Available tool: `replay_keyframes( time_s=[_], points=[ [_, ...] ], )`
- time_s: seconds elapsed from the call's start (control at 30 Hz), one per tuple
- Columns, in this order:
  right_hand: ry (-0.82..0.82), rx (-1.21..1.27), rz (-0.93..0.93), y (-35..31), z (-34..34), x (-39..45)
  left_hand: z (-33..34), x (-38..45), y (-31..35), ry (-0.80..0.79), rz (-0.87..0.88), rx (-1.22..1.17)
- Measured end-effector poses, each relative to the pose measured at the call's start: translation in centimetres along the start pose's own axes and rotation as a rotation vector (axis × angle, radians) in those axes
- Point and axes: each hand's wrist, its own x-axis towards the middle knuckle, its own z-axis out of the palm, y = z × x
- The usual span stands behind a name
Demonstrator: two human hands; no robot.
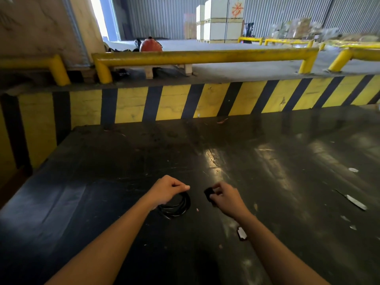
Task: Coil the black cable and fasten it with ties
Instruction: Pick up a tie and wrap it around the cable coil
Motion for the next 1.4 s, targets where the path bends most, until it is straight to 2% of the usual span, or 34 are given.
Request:
replay_keyframes(
  time_s=[0.23,0.37,0.6,0.77,1.17,1.4],
  points=[
    [0.137,0.061,-0.225,-5.8,-4.8,0.0,-0.5,1.2,3.8,-0.051,0.124,-0.037],
    [0.232,0.068,-0.262,-7.1,-5.6,-0.2,-0.3,1.7,5.8,-0.098,0.217,0.003],
    [0.358,0.08,-0.273,-7.8,-6.7,-0.2,0.0,1.8,7.5,-0.082,0.378,0.281],
    [0.299,0.056,-0.252,-8.3,-7.1,0.2,-0.5,1.5,8.8,-0.064,0.47,0.407],
    [0.128,0.057,-0.309,-10.7,-8.1,0.7,-2.9,2.0,10.1,-0.037,0.476,0.585],
    [0.071,0.007,-0.398,-11.7,-9.6,0.8,-4.8,2.7,10.6,-0.129,0.526,0.494]
  ],
)
